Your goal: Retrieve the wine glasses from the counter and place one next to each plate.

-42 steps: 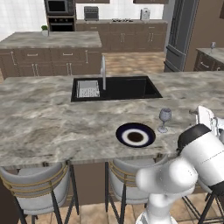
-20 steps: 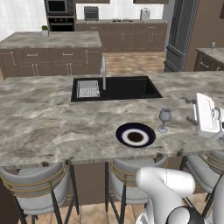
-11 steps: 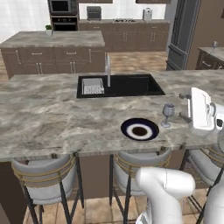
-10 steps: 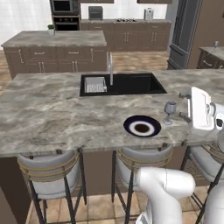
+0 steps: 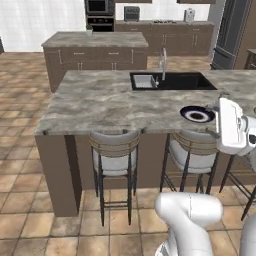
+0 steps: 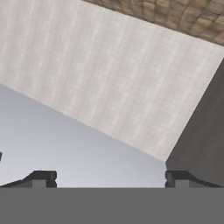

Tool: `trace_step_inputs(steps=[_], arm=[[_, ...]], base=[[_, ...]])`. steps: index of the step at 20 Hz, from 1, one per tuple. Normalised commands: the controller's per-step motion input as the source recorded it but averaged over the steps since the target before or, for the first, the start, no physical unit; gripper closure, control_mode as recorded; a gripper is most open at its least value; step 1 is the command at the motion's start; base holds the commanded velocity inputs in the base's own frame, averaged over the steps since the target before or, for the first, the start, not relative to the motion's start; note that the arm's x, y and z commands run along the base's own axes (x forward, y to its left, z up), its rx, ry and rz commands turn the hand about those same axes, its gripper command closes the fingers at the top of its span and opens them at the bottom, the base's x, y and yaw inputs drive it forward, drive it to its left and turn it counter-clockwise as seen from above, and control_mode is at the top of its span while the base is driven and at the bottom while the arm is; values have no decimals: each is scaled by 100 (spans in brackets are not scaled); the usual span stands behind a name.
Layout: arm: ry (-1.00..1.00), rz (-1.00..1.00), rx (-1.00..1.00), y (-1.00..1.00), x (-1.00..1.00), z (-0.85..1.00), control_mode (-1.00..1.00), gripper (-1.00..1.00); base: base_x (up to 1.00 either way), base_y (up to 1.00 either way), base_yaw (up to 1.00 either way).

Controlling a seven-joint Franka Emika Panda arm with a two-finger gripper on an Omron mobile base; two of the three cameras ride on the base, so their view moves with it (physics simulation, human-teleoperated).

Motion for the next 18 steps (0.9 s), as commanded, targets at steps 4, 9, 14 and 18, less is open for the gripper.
trace_step_inputs(steps=[4, 9, 14, 18], arm=[[0, 0, 0, 0, 0, 0, 100, -100], [0, 0, 0, 0, 0, 0, 100, -100], [0, 0, 0, 0, 0, 0, 100, -100], [0, 0, 0, 0, 0, 0, 100, -100]], base=[[-67, 100, 14], [-6, 100, 0], [37, 100, -7], [62, 100, -19]])
